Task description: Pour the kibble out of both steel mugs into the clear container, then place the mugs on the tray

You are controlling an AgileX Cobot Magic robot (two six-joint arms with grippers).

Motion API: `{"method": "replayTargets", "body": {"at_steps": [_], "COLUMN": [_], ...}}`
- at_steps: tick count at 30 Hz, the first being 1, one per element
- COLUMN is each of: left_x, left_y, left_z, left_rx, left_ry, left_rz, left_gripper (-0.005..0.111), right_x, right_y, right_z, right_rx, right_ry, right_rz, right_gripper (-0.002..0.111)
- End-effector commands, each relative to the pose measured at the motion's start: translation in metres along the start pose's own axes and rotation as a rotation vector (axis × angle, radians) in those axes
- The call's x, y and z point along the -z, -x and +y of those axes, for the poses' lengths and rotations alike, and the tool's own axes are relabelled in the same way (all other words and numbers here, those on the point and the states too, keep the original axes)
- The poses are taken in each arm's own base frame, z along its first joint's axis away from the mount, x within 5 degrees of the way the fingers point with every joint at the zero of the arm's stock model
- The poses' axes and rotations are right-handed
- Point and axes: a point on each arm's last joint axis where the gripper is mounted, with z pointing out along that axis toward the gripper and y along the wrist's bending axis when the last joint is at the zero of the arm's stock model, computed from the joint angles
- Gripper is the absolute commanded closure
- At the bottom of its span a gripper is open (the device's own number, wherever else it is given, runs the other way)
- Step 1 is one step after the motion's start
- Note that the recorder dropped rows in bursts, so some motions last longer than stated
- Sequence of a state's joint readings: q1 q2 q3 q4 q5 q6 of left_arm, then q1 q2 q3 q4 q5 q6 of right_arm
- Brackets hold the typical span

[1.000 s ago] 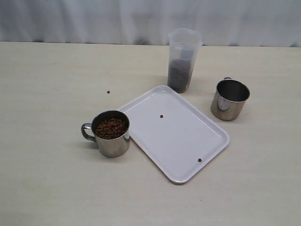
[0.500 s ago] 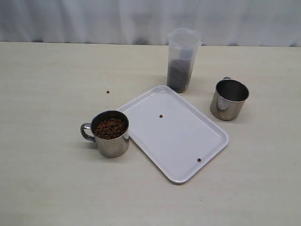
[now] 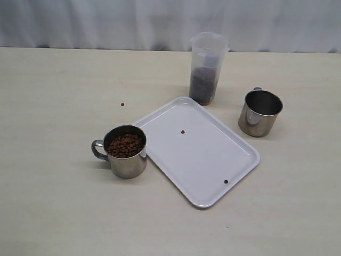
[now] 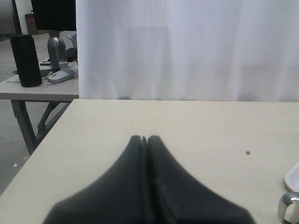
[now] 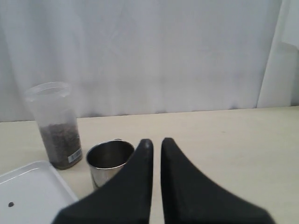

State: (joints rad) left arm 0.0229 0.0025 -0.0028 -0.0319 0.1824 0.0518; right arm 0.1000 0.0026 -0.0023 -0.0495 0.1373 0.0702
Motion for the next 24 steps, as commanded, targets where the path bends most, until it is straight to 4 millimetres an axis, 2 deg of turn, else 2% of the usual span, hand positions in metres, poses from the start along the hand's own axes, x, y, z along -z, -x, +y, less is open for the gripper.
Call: {"method": "replayTargets", "body": {"at_steps": [1, 24], "left_x": [0.0, 0.0], "left_y": [-0.0002, -0.0002], "left_z": [-0.0004, -0.0004], "left_rx": [0.005, 0.005], "left_ry": [-0.006, -0.006], "left_rz": [-0.006, -0.006], "left_gripper": [0.107, 0.107], "right_x": [0.0002, 0.0002], "right_y": [0.0001, -0.001], "right_z": [0.0032, 0.0041], "right_rx": [0.022, 0.024], "right_ry": [0.058, 0.074], "right_rz": [-0.009, 0.003], "right_gripper": [0.104, 0.104]}}
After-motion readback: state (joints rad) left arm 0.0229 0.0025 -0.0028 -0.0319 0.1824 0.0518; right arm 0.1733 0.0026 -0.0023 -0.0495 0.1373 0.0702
